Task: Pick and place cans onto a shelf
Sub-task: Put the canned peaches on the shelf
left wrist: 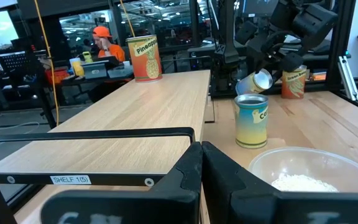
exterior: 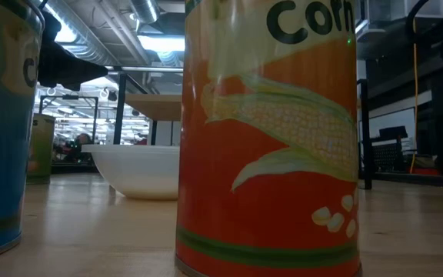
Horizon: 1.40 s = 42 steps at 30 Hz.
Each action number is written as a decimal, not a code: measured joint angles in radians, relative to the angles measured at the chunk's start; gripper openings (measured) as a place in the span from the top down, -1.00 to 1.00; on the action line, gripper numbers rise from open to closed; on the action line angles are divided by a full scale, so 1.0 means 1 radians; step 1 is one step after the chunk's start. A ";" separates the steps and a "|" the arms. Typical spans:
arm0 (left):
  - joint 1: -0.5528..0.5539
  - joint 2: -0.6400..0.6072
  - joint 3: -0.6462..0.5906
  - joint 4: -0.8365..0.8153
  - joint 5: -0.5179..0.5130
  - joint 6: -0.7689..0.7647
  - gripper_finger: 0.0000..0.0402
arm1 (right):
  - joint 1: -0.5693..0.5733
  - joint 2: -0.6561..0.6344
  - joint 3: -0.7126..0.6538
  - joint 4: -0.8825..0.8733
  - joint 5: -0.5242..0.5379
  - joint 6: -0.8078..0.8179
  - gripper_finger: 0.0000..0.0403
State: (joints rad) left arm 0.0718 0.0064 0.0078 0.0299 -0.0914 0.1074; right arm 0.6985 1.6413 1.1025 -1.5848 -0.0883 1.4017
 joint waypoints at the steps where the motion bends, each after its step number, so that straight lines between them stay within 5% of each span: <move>1: 0.000 0.000 0.000 0.000 0.000 0.000 1.00 | 0.000 0.001 0.007 -0.001 0.000 0.000 0.94; 20: 0.000 0.000 0.000 0.000 0.000 -0.001 1.00 | -0.001 0.002 0.077 0.018 -0.022 -0.120 0.96; 33: 0.000 0.000 0.000 0.000 0.000 0.000 1.00 | -0.012 0.000 0.313 0.014 0.031 -0.297 0.95; 42: 0.000 0.000 0.000 0.000 0.000 0.000 1.00 | -0.099 -0.001 0.562 0.015 0.202 -0.543 0.95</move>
State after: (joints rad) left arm 0.0717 0.0065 0.0080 0.0298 -0.0914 0.1070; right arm 0.5998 1.6408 1.6644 -1.5703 0.1139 0.8589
